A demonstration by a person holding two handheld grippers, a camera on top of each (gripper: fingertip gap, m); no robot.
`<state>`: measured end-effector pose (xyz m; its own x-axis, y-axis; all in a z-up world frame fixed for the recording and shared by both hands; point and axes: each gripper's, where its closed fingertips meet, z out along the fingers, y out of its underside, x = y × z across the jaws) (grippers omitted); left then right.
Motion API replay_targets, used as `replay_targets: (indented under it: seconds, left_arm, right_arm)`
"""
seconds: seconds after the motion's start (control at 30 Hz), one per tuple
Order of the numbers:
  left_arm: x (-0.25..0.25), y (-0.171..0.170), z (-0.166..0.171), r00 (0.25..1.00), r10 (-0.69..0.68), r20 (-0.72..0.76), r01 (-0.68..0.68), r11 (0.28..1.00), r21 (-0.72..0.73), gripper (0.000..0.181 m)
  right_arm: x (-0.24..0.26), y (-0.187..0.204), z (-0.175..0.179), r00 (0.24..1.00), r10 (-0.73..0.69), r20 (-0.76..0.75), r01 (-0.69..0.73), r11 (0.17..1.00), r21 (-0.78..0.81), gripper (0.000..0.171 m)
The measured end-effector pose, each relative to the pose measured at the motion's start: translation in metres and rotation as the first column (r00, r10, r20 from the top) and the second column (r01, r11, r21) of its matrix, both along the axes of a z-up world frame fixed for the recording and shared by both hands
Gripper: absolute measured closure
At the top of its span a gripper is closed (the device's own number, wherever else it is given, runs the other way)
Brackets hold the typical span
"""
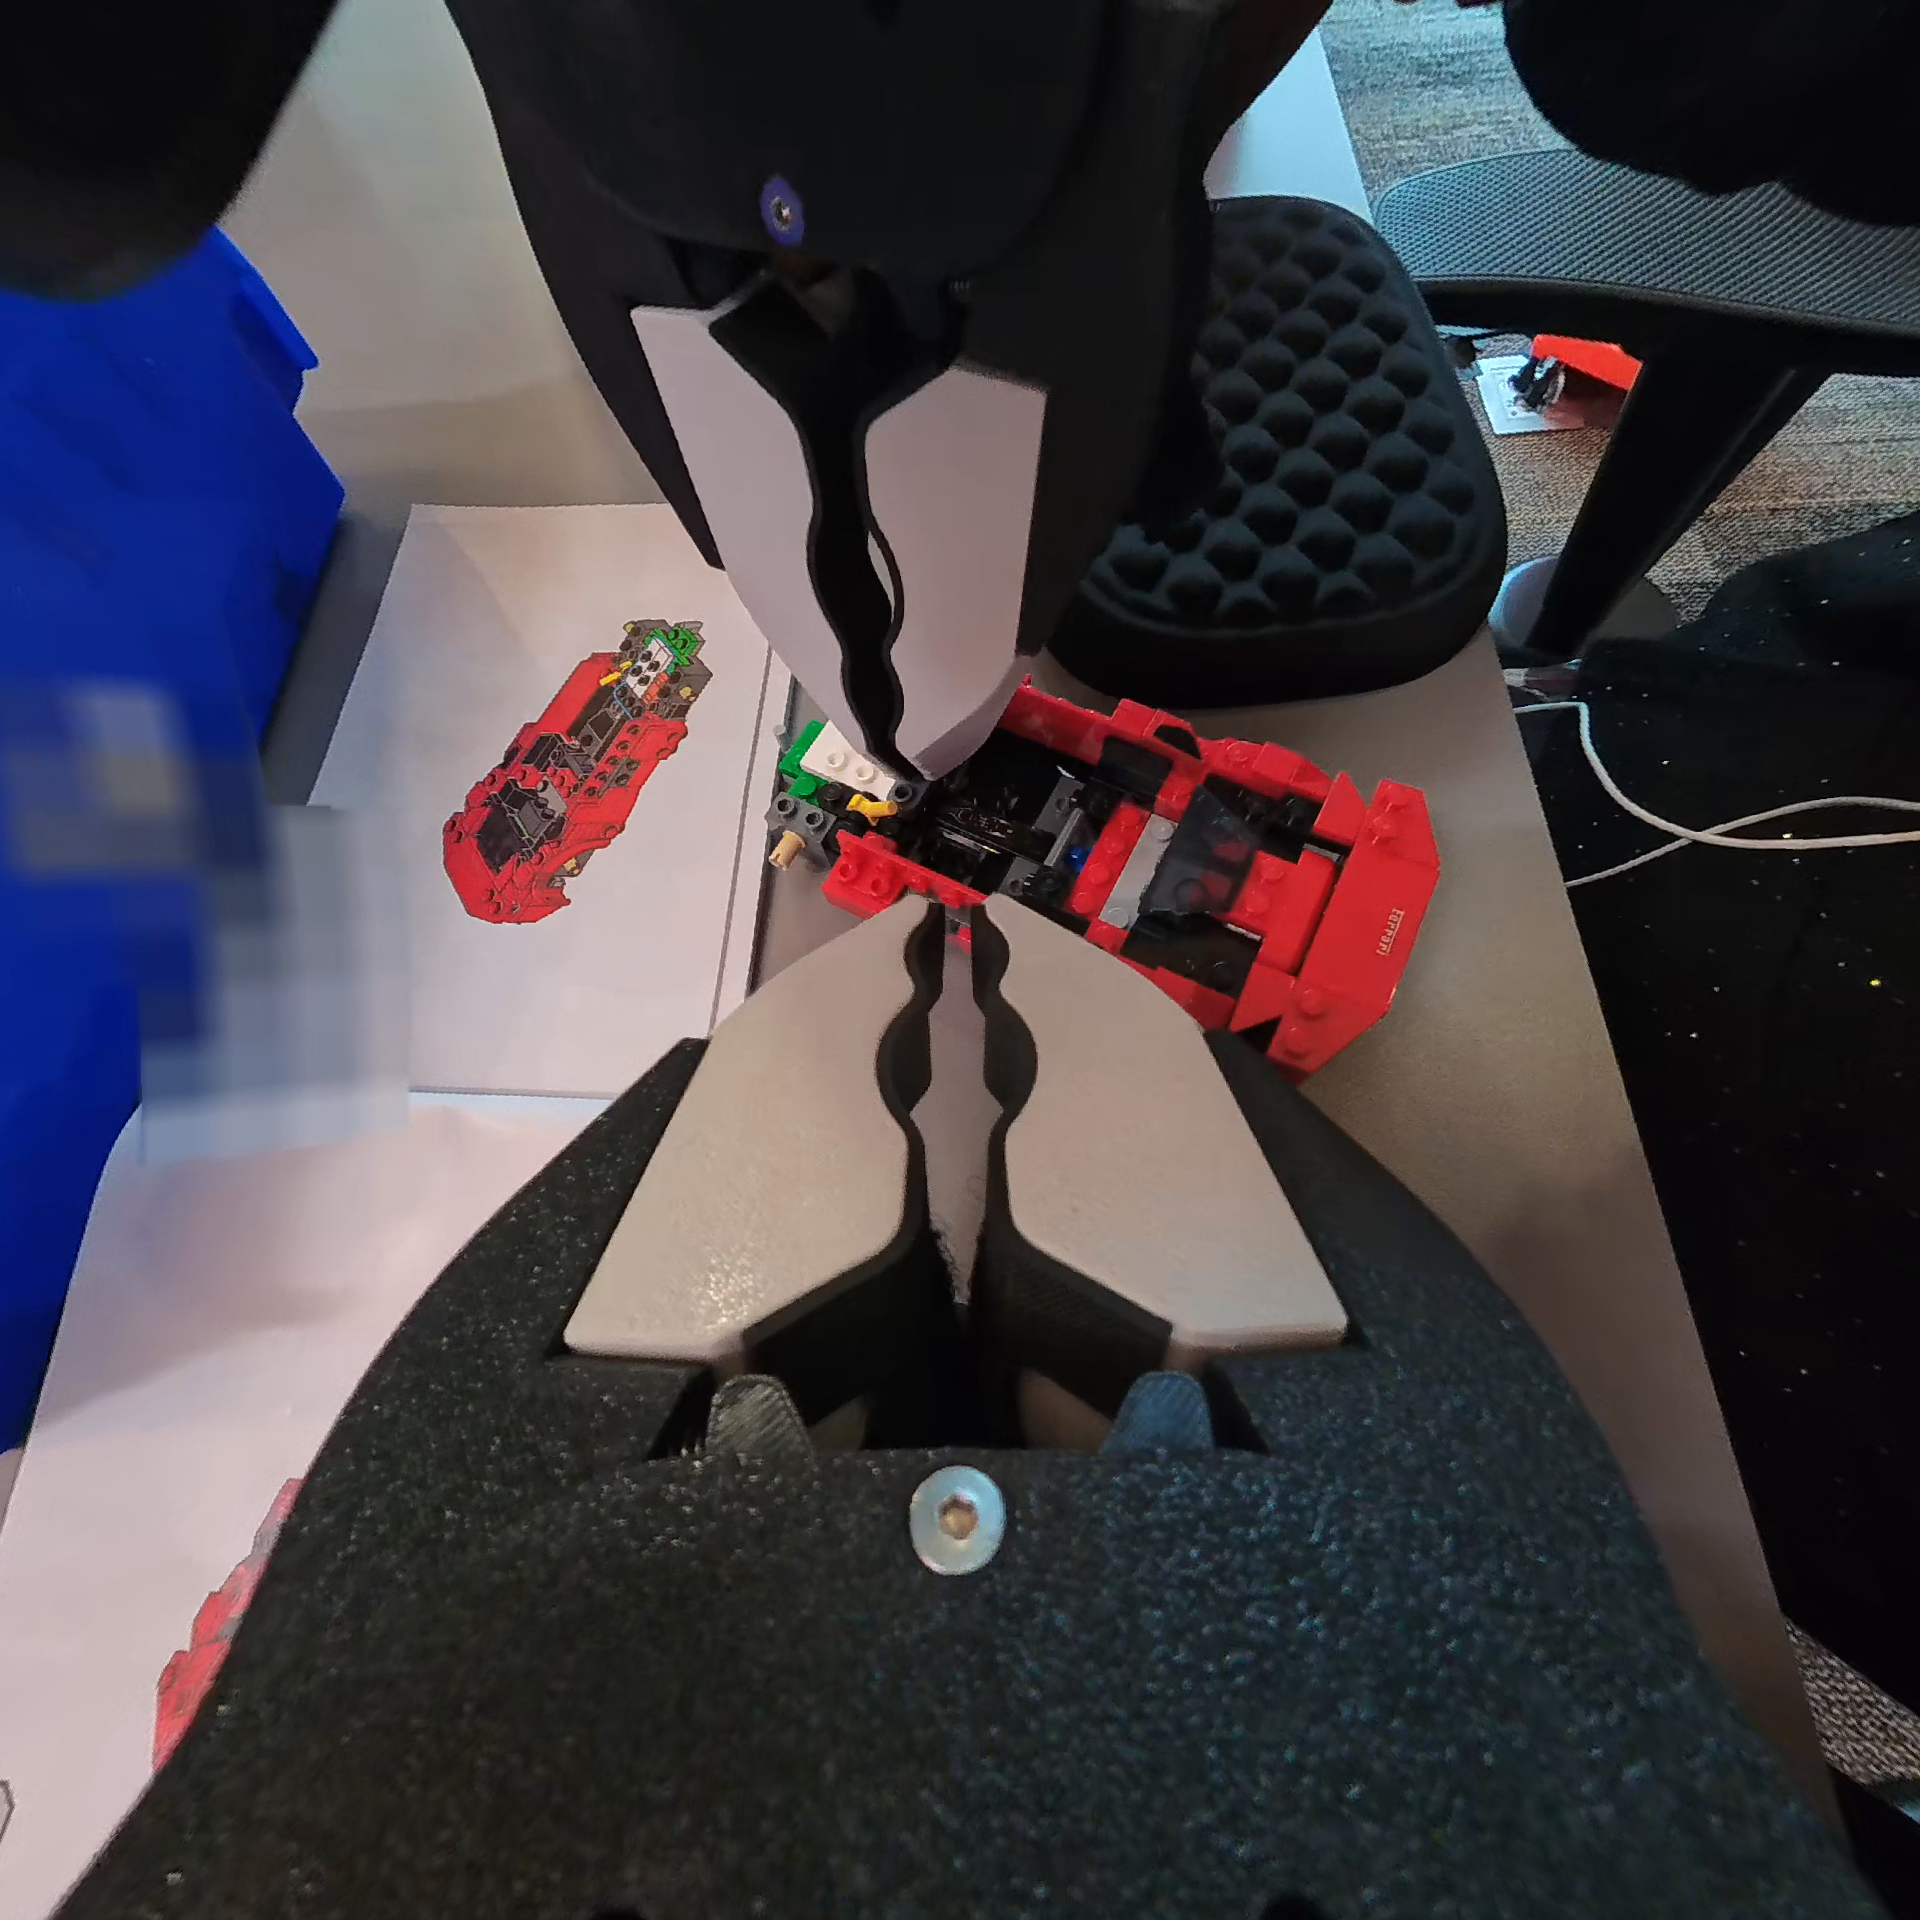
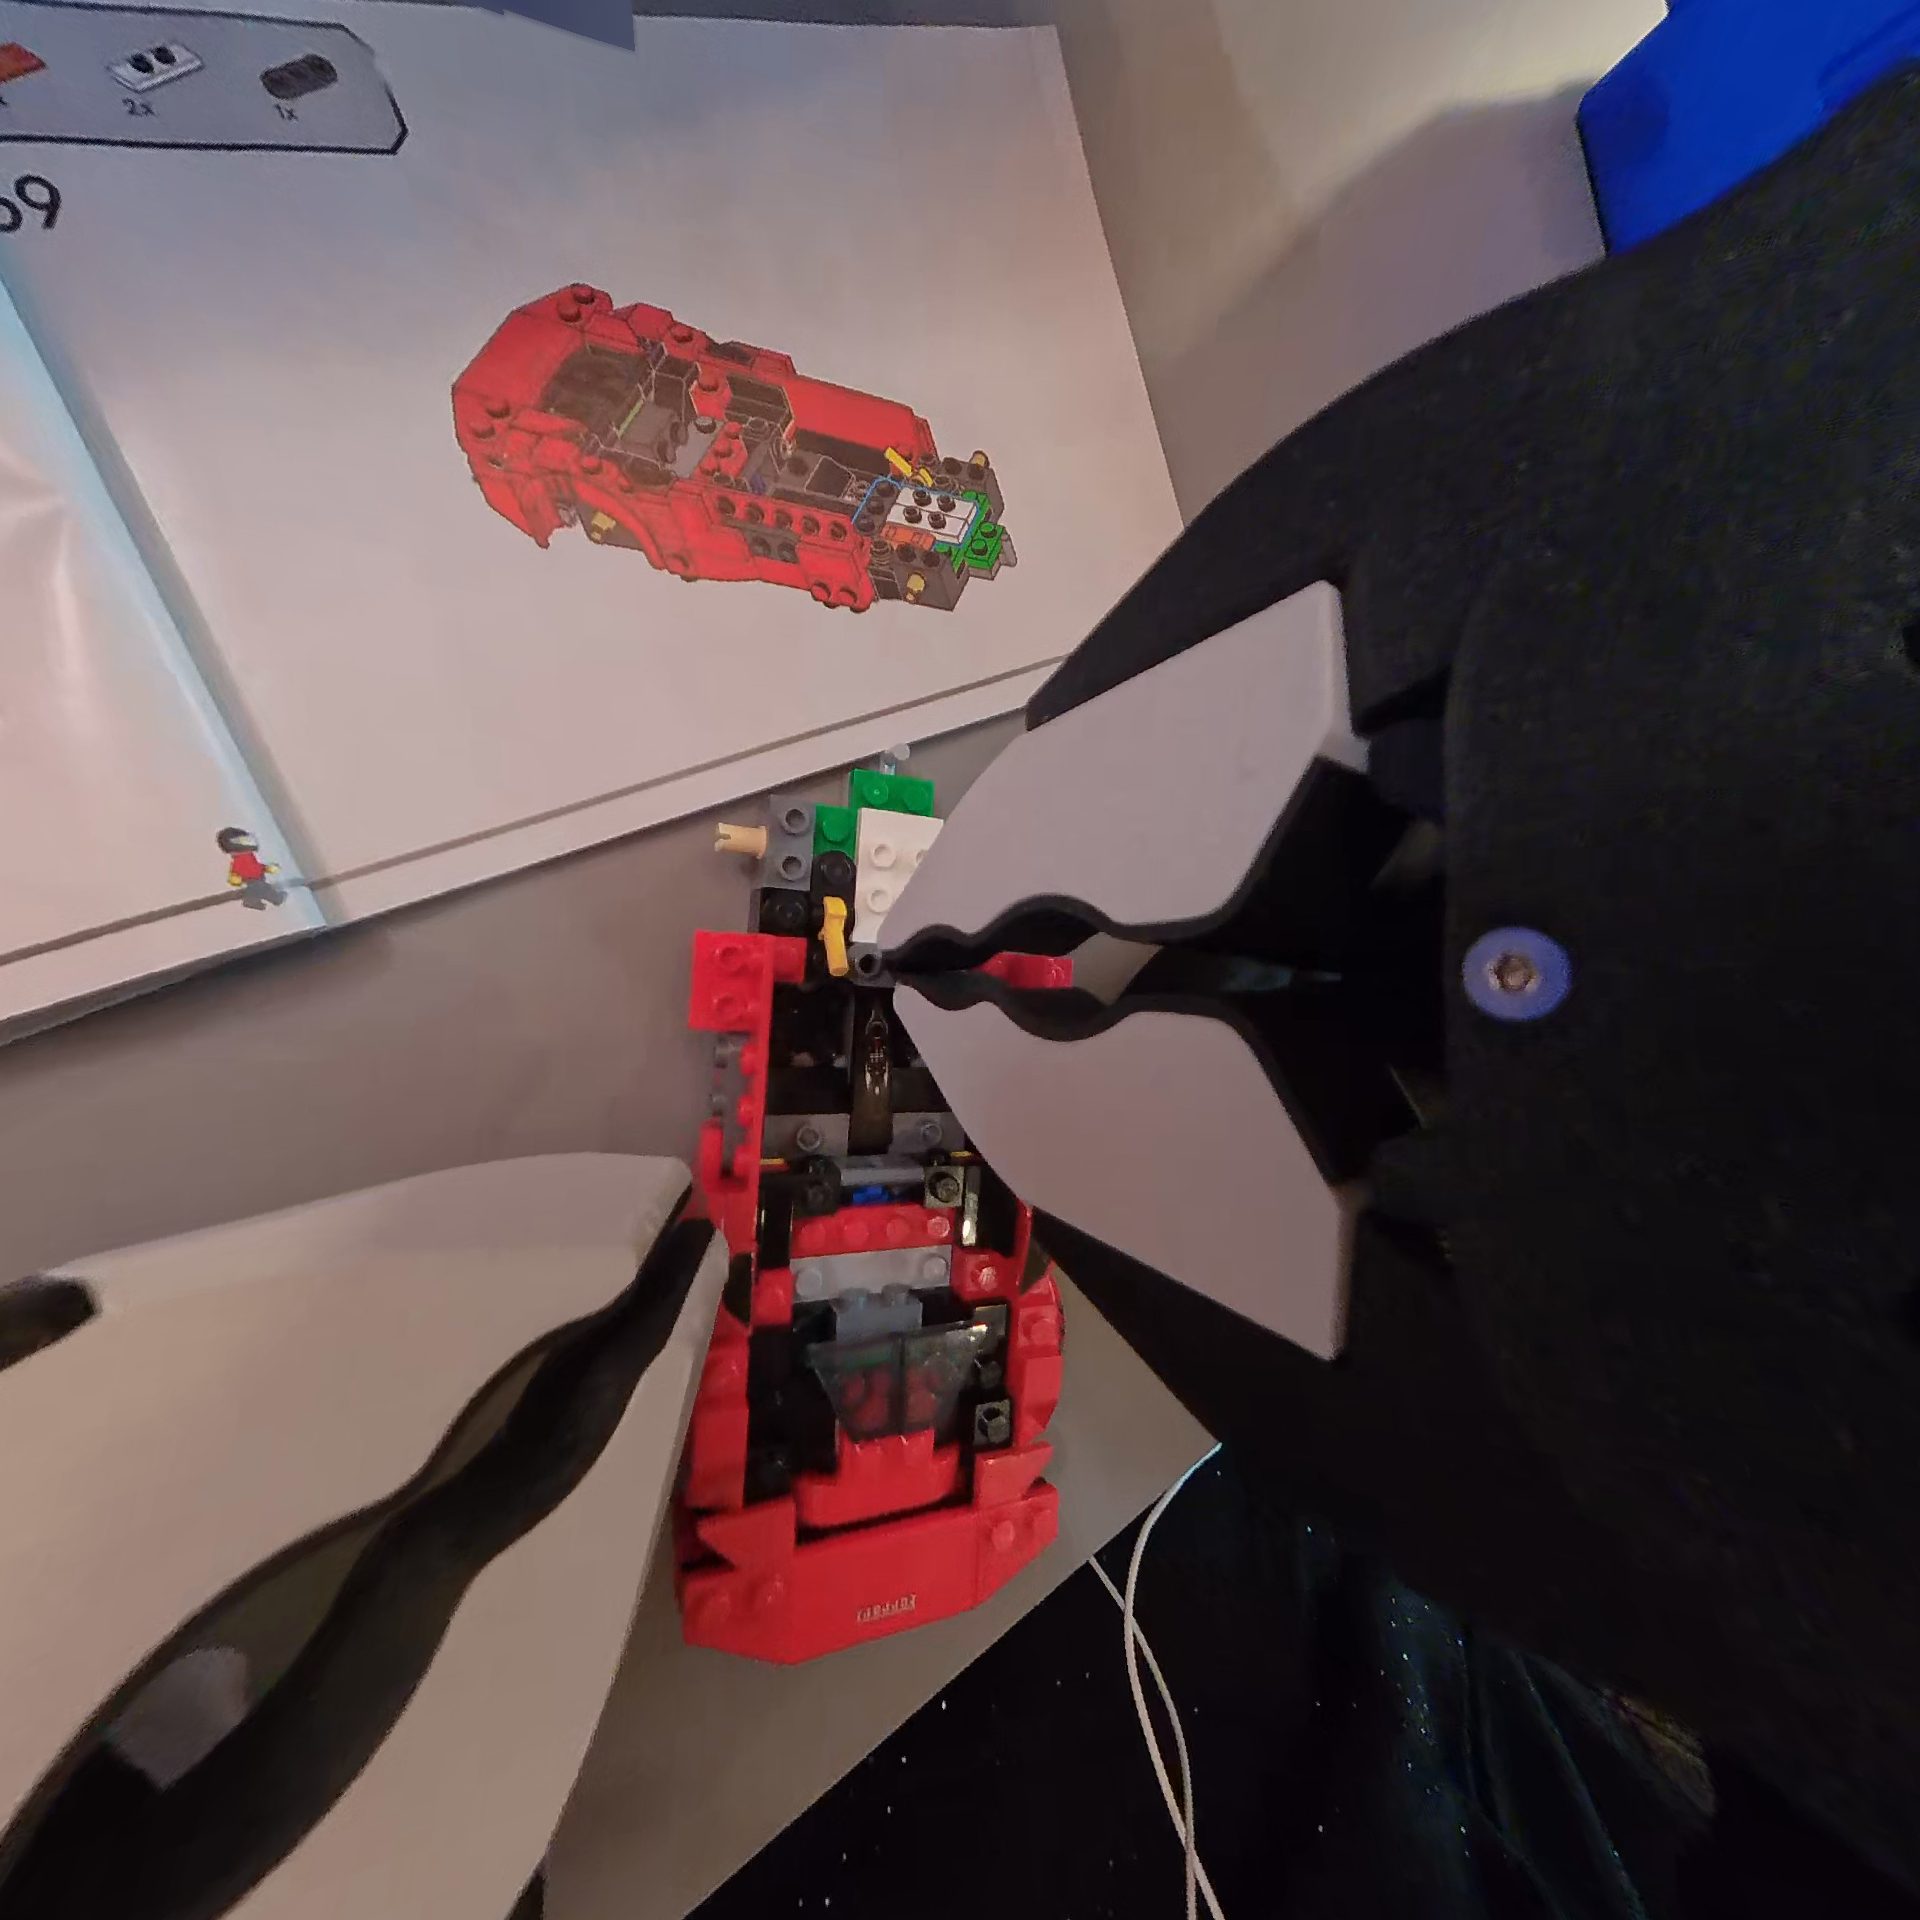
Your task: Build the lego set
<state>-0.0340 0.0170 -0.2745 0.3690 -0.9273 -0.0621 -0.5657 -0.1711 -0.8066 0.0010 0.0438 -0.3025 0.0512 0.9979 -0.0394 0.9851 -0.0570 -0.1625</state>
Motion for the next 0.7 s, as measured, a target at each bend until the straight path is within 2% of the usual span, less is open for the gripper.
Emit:
replay_targets:
  seconds: [0.33, 0.7]
  left_arm:
    - [0.002, -0.002, 0.001, 1.0, -0.011, 0.0, 0.011, 1.0, 0.001, 0.177]
    - [0.0, -0.005, 0.01, 1.0, -0.01, 0.017, 0.01, 1.0, 0.014, 0.178]
  right_arm:
    - [0.0, 0.0, 0.0, 0.999, -0.031, 0.016, 0.031, 0.999, 0.011, 0.171]
    - [0.001, 0.0, 0.0, 0.991, -0.074, 0.115, 0.074, 0.997, 0.009, 0.171]
